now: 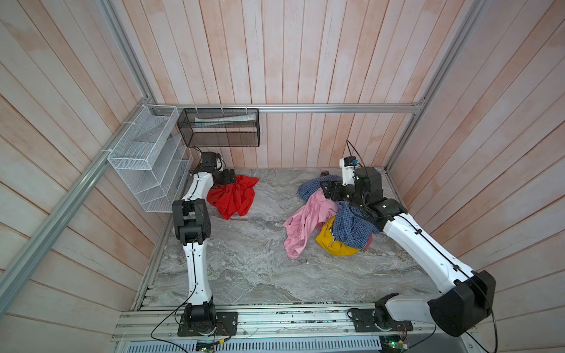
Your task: Pick out a specific cloth from the pile
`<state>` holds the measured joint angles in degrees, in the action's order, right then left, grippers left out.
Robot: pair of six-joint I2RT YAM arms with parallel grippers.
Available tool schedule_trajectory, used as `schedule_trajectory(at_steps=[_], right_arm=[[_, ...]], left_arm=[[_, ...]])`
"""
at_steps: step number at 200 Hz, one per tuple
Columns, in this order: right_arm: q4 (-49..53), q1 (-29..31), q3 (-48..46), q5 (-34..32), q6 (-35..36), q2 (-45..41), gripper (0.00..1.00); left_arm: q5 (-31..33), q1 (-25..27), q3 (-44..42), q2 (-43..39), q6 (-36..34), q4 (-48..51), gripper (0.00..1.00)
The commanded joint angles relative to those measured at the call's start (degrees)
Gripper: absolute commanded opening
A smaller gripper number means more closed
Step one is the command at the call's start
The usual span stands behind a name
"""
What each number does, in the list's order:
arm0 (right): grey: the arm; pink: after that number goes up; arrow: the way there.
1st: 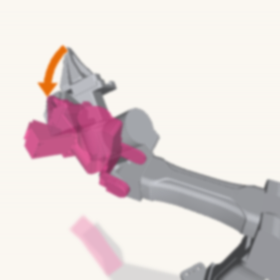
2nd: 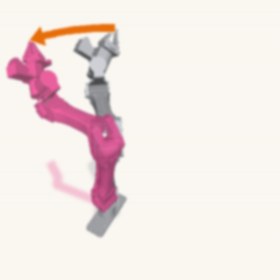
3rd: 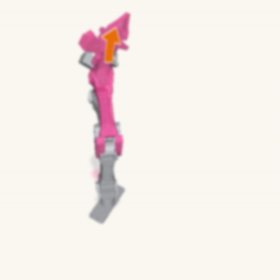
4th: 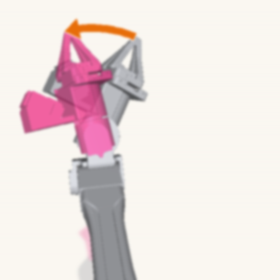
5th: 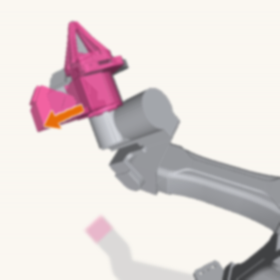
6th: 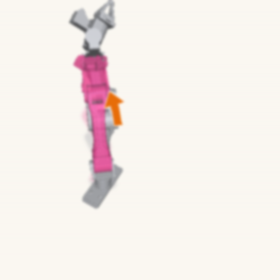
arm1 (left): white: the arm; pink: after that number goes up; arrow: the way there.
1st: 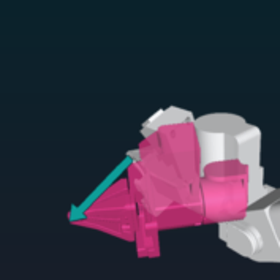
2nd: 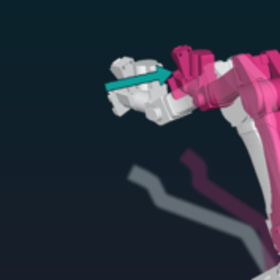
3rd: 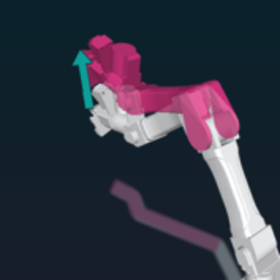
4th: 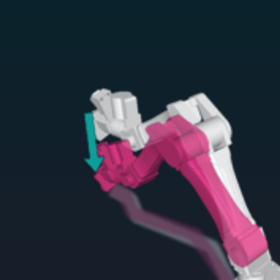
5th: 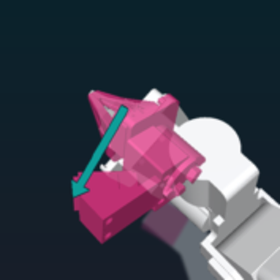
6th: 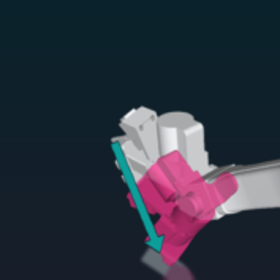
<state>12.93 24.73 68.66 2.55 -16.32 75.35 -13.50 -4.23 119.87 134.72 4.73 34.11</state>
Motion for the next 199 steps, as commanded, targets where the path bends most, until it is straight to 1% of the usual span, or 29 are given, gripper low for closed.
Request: schedule_trajectory(at_steps=[1,25,42,71,98,122,146,162,187,199], right_arm=[[-3.13,-0.9,-3.26,-3.21,3.9,-3.76,0.79],[-8.17,-2.09,-9.22,-4.67,6.63,-8.18,0.81],[-12.26,-3.19,-14.05,-6.05,8.4,-11.83,0.83],[-18.81,-6.24,-22.84,-7.81,11.08,-17.85,0.85],[-25.68,-9.92,-32.19,-8.5,12.52,-22.46,0.86],[-32.99,-13.27,-40.38,-7.81,11.6,-24.72,0.86],[-41.12,-14.94,-48.44,-8.38,11.9,-26.06,0.86],[-45.52,-16.49,-52.7,-9.7,13.18,-26.71,0.86],[-52.12,-20.76,-58.05,-10.71,13.85,-27.0,0.86],[-54.77,-23.3,-60.37,-10.53,13.06,-26.88,0.86]], left_arm=[[-0.69,-0.08,-3.66,-9.1,1.35,-4.52,1.0],[0.05,-0.32,-11.25,-16.46,2.1,-9.07,1.0],[0.4,-0.34,-18.82,-22.82,2.47,-13.12,1.0],[1.82,-0.34,-33.56,-34.38,3.54,-20.01,1.0],[3.66,-0.21,-49.48,-45.93,5.85,-27.38,1.0],[6.14,0.16,-63.09,-55.82,8.4,-31.55,1.0],[9.87,1.32,-74.85,-64.62,9.76,-34.69,1.0],[13.19,2.09,-80.99,-69.38,10.91,-36.0,1.0],[14.99,2.81,-88.89,-75.67,13.11,-37.86,1.0],[16.42,3.32,-92.75,-78.35,13.4,-39.94,1.0]])
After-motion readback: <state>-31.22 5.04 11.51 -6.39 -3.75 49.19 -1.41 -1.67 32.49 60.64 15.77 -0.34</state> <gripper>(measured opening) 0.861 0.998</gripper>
